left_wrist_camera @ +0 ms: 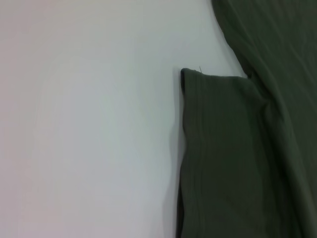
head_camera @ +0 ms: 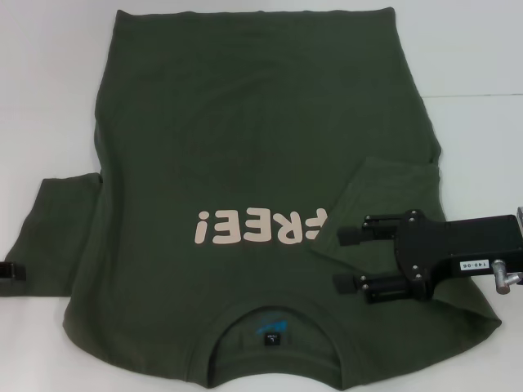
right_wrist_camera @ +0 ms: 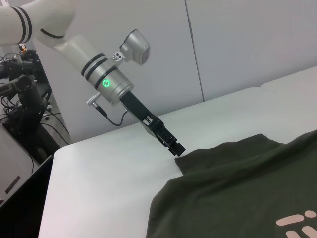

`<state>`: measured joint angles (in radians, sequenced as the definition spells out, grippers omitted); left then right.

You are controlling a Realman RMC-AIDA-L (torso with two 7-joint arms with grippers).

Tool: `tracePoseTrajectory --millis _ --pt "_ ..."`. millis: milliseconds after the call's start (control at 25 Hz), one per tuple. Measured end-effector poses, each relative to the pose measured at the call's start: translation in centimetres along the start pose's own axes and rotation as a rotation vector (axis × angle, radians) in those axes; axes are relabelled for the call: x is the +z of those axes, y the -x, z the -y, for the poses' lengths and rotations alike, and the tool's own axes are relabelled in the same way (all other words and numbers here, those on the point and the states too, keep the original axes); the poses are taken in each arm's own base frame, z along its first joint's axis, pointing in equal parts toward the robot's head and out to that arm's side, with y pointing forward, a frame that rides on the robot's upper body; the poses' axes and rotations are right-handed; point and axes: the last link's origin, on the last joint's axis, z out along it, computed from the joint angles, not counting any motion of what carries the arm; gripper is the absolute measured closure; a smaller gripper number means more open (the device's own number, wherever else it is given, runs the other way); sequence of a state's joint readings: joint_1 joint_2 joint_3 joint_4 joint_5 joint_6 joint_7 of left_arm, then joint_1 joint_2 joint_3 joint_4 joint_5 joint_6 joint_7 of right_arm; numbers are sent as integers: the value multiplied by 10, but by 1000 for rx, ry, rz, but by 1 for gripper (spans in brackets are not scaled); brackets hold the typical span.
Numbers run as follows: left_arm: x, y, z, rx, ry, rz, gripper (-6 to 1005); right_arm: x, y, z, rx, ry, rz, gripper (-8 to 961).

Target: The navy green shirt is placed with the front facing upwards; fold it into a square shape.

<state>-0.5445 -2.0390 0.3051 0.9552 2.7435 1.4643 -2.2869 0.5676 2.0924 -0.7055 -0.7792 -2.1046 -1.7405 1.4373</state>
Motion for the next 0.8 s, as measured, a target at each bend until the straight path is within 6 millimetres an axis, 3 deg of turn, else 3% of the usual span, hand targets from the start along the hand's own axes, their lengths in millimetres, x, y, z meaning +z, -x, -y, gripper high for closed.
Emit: tracePoseTrajectory --millis 800 --pt "1 -1 2 7 -22 -5 306 1 -1 2 7 -8 3 167"
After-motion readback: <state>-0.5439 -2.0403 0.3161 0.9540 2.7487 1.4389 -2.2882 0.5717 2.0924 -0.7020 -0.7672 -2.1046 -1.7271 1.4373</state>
